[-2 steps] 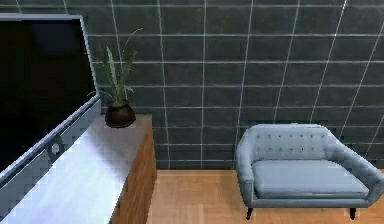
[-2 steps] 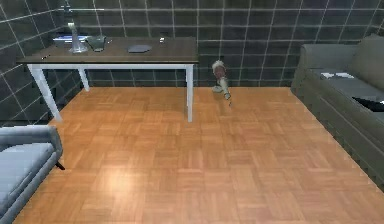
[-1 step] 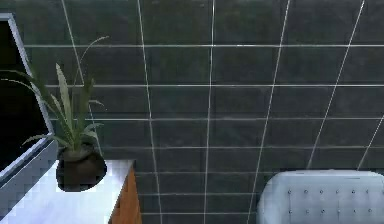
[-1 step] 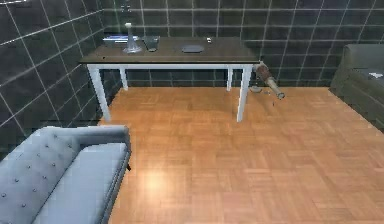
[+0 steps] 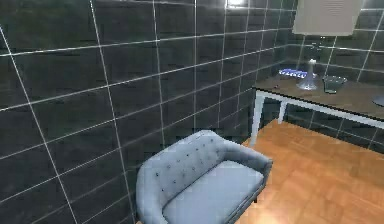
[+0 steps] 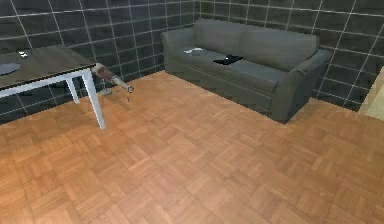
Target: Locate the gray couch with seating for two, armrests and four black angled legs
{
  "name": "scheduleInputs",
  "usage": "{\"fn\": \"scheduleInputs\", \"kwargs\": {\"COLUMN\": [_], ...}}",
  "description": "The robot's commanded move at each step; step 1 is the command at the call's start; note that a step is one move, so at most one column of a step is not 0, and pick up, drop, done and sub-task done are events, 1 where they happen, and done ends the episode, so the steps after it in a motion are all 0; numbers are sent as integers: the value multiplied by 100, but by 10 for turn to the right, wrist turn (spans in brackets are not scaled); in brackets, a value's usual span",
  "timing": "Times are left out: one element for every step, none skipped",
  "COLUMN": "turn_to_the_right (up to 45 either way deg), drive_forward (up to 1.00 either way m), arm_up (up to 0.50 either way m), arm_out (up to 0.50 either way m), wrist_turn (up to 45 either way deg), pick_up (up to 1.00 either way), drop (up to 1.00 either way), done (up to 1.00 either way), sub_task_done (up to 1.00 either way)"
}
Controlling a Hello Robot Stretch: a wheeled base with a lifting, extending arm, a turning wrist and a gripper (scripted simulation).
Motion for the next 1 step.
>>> {"fn": "scheduleInputs", "kwargs": {"turn_to_the_right": [0], "drive_forward": [0], "arm_up": [0], "arm_out": [0], "wrist_turn": [0], "pick_up": [0], "drop": [0], "done": [100], "sub_task_done": [0]}}
